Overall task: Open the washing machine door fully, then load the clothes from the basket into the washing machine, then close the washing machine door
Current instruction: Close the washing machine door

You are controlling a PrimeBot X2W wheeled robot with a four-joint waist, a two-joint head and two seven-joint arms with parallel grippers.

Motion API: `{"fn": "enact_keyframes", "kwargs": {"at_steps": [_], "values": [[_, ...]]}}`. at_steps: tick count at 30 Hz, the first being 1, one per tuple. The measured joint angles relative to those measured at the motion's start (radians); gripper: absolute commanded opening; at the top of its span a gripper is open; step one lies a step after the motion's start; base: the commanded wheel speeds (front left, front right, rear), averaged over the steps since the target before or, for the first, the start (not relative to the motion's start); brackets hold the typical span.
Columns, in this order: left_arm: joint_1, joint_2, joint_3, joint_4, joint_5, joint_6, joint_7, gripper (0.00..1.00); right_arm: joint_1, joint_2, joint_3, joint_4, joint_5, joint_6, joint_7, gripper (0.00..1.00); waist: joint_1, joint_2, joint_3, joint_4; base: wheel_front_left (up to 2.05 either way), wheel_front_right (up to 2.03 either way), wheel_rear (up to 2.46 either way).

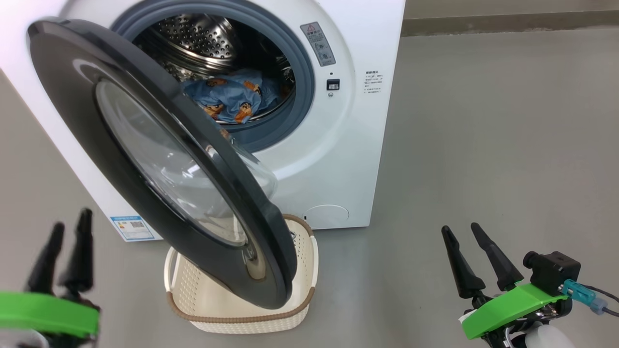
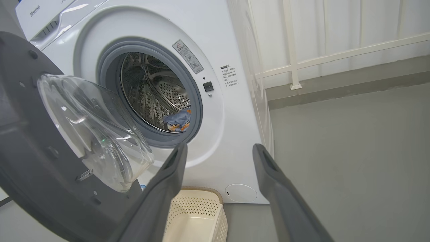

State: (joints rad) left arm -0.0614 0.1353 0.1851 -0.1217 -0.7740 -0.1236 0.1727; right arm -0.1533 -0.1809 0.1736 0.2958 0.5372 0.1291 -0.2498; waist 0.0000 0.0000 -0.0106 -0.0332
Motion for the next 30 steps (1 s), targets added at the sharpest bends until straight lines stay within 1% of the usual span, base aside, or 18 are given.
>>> {"fn": "enact_keyframes", "kwargs": {"at_steps": [3,4,5,7,8,10,14,18,21,30], "values": [[0.042,0.017,-0.056,0.031,0.039,0.0,-0.107,1.0,0.0,-0.006,-0.001,-0.001,0.0,0.0,0.0,1.0,0.0,0.0,-0.002,0.003,0.0,0.0,0.0],[0.042,0.017,-0.056,0.031,0.039,0.0,-0.107,1.0,0.0,-0.006,-0.001,-0.001,0.0,0.0,0.0,1.0,0.0,0.0,-0.002,0.003,0.0,0.0,0.0],[0.065,0.032,-0.094,0.059,0.06,0.0,-0.174,1.0,0.0,-0.009,-0.001,-0.002,0.0,0.0,0.0,1.0,0.0,0.0,-0.003,0.005,0.0,0.0,0.0],[0.083,0.042,-0.124,0.093,0.076,-0.001,-0.236,1.0,0.0,-0.011,-0.001,-0.003,0.0,0.0,0.0,1.0,0.0,0.0,-0.004,0.007,0.0,0.0,0.0],[0.083,0.042,-0.124,0.093,0.076,-0.001,-0.236,1.0,0.0,-0.011,-0.001,-0.003,0.0,0.0,0.0,1.0,0.0,0.0,-0.004,0.007,0.0,0.0,0.0],[0.094,0.046,-0.141,0.141,0.088,-0.002,-0.292,1.0,0.0,-0.014,0.0,-0.004,0.0,0.0,0.0,1.0,0.0,0.0,-0.007,0.008,0.0,0.0,0.0],[0.109,0.06,-0.183,0.21,0.155,-0.004,-0.377,1.0,0.0,-0.016,0.003,-0.005,0.0,0.0,0.0,1.0,0.0,0.0,-0.011,0.005,0.0,0.0,0.0],[0.111,0.053,-0.191,0.248,0.219,-0.004,-0.412,1.0,0.004,-0.025,0.004,-0.006,0.0,0.0,0.0,1.0,0.0,0.0,-0.013,0.002,0.0,0.0,0.0],[0.123,0.035,-0.192,0.266,0.244,-0.004,-0.42,1.0,0.01,-0.028,0.003,-0.008,0.0,0.0,0.0,1.0,0.0,0.0,-0.013,0.001,0.0,0.0,0.0],[0.125,0.023,-0.191,0.272,0.287,-0.004,-0.421,1.0,0.011,-0.03,0.001,-0.011,0.0,0.0,0.0,1.0,0.0,0.0,-0.009,0.007,0.0,0.0,0.0]]}}
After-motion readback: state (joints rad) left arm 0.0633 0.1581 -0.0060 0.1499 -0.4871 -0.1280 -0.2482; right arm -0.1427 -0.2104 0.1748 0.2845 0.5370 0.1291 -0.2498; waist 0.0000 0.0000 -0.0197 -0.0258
